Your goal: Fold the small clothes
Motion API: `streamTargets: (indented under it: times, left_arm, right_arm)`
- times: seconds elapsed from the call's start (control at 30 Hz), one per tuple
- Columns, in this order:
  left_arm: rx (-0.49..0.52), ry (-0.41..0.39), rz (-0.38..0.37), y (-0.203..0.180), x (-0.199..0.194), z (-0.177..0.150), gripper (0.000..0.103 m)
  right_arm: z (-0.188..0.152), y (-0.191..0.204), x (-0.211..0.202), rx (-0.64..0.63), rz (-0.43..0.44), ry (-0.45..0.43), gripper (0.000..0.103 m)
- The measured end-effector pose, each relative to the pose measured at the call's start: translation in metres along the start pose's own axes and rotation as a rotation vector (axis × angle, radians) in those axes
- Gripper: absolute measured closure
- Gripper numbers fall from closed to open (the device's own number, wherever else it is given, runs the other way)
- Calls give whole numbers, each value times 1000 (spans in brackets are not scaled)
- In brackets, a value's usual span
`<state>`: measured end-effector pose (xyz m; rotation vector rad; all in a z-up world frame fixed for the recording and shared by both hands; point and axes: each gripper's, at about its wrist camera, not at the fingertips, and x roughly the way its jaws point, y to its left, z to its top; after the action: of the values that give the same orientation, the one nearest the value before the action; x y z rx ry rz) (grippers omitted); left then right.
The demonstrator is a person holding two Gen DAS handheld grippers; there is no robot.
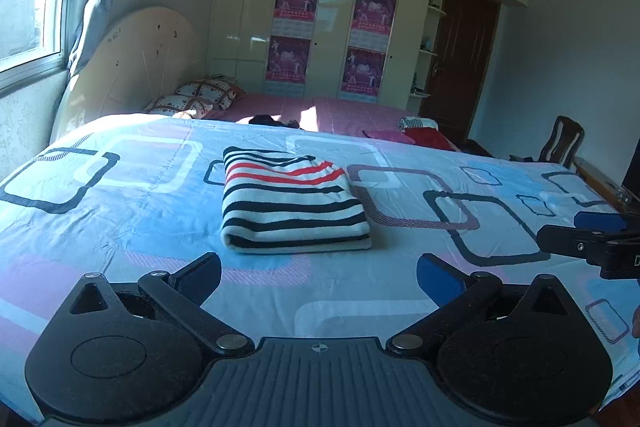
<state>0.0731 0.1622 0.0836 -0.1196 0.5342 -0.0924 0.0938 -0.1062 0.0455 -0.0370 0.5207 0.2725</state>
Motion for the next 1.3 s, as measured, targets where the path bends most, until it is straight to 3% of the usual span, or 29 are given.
streamTargets:
  times: [0.3, 0.53, 1.3]
  left_arm:
    - [-4, -60, 12, -14, -73, -19, 0]
    - [-21, -110, 7, -12, -100, -23, 0]
    - [11, -130, -21, -25, -92, -10, 0]
  right_arm:
    - [-19, 15, -52, -2, 0, -43, 0]
    - [-14, 33, -74, -48, 2, -95, 1]
    - [-9, 30, -80, -55, -40, -141, 1]
